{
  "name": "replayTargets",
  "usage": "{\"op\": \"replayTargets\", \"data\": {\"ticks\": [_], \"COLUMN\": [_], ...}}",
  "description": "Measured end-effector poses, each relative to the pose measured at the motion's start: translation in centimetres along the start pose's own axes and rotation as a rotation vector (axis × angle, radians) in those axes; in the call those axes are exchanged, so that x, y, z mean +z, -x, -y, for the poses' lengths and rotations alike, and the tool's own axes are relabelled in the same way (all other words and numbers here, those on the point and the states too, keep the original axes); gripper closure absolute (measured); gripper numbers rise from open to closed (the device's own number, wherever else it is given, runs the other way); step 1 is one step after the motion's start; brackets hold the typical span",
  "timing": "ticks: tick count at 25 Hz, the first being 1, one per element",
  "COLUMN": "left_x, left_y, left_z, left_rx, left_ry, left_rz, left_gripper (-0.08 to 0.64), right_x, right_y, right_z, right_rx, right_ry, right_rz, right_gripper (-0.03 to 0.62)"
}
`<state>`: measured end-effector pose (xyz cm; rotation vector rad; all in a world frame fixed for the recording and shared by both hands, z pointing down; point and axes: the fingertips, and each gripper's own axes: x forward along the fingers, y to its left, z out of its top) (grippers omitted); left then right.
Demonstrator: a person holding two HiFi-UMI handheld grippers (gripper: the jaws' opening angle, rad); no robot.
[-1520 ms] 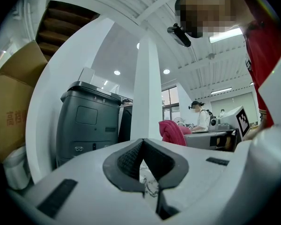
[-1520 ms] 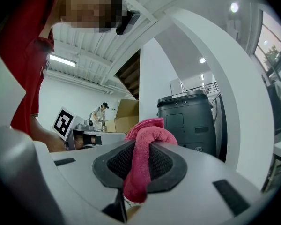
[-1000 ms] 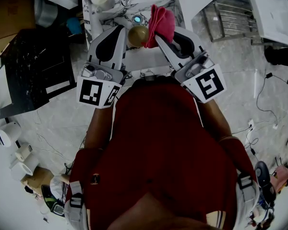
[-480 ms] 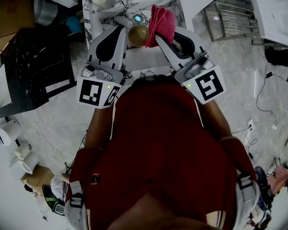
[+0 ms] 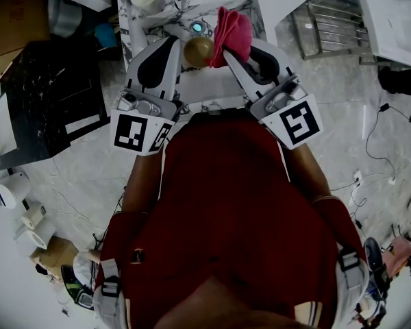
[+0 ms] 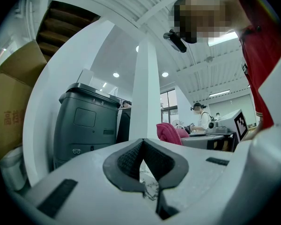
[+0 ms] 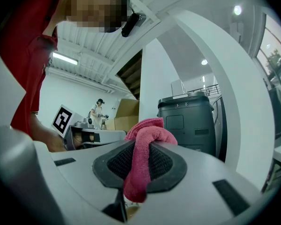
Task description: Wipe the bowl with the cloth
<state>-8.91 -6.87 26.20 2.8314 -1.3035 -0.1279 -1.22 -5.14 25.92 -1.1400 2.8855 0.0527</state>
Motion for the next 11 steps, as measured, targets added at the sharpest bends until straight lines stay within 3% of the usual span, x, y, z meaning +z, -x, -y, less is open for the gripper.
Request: {"op": "replayTargets", "data": {"ticks": [11], "left_x": [-0.31], "left_y": [-0.16], "left_z": [-0.17], "left_rx": [0.005], "left_ry": [0.001], "left_rz": [-0.001], "left_gripper": [0.554], "right_x": [-0.35], "right_y": [-0.1], "right_z": [0.32], "right_rx": [-0.008], "right_ry": [-0.005], "right_rz": [-0.001], "right_gripper": [0.537]}}
